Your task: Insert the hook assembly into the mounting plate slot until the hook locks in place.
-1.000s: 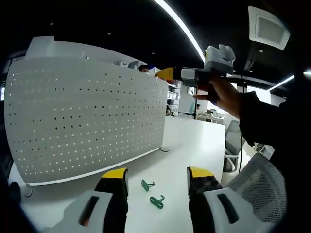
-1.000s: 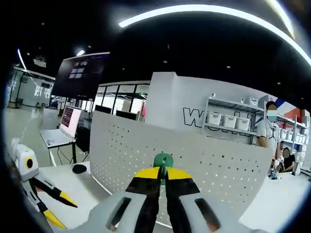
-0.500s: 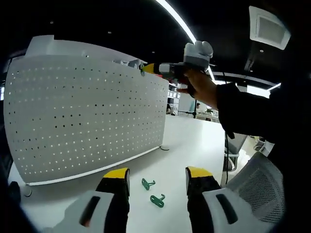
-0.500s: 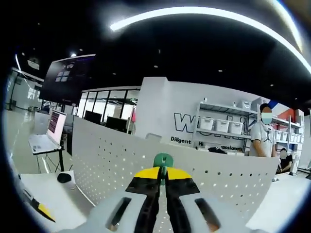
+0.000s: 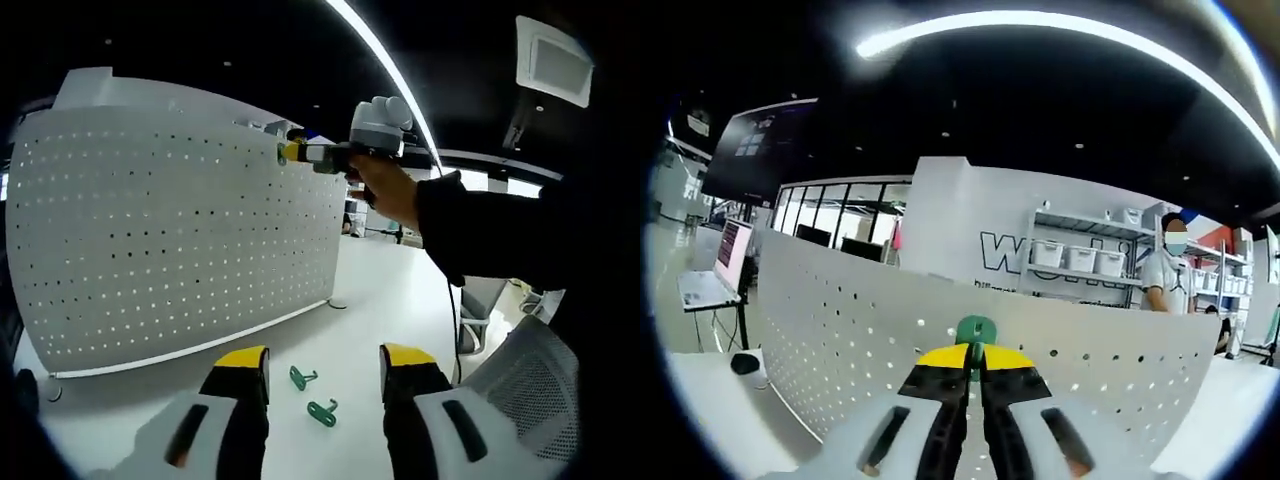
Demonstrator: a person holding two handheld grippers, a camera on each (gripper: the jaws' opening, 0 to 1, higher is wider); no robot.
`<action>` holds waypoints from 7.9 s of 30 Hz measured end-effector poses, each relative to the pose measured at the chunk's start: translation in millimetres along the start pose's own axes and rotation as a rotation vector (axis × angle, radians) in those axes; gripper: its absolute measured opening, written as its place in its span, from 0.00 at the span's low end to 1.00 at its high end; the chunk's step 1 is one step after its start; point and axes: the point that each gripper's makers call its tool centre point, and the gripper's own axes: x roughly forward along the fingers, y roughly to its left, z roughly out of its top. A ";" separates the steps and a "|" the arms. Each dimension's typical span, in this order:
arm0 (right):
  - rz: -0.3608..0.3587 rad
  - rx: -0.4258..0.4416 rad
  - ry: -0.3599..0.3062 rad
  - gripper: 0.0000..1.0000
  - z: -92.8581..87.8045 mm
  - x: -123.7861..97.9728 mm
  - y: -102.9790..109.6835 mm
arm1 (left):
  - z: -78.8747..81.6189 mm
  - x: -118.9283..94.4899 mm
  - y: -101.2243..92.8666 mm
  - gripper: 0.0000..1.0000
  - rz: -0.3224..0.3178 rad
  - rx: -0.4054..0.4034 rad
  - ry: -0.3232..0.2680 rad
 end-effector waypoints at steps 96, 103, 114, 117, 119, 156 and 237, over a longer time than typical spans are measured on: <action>-0.057 -0.072 0.147 0.07 -58.5 -61.9 -5.1 | -3.4 3.6 -4.9 0.43 -0.033 -0.011 0.011; -0.068 -0.048 0.141 0.07 -60.0 -98.8 -6.7 | -10.6 5.5 -6.2 0.42 -0.031 0.000 0.037; -0.069 -0.023 0.120 0.08 -59.1 -143.3 4.1 | -25.4 10.0 -13.9 0.42 -0.051 0.034 0.094; -0.068 -0.020 0.122 0.08 -61.2 -150.2 5.7 | -29.0 11.1 -17.2 0.42 -0.059 0.043 0.109; -0.068 -0.017 0.121 0.08 -61.9 -155.6 7.9 | -29.9 11.3 -18.2 0.42 -0.062 0.049 0.113; -0.036 -0.005 0.141 0.08 -83.7 -170.9 28.8 | -106.7 82.3 4.7 0.35 -0.003 0.051 0.365; -0.014 0.005 0.151 0.08 -90.0 -168.9 32.9 | -128.2 91.3 26.1 0.02 0.046 0.255 0.488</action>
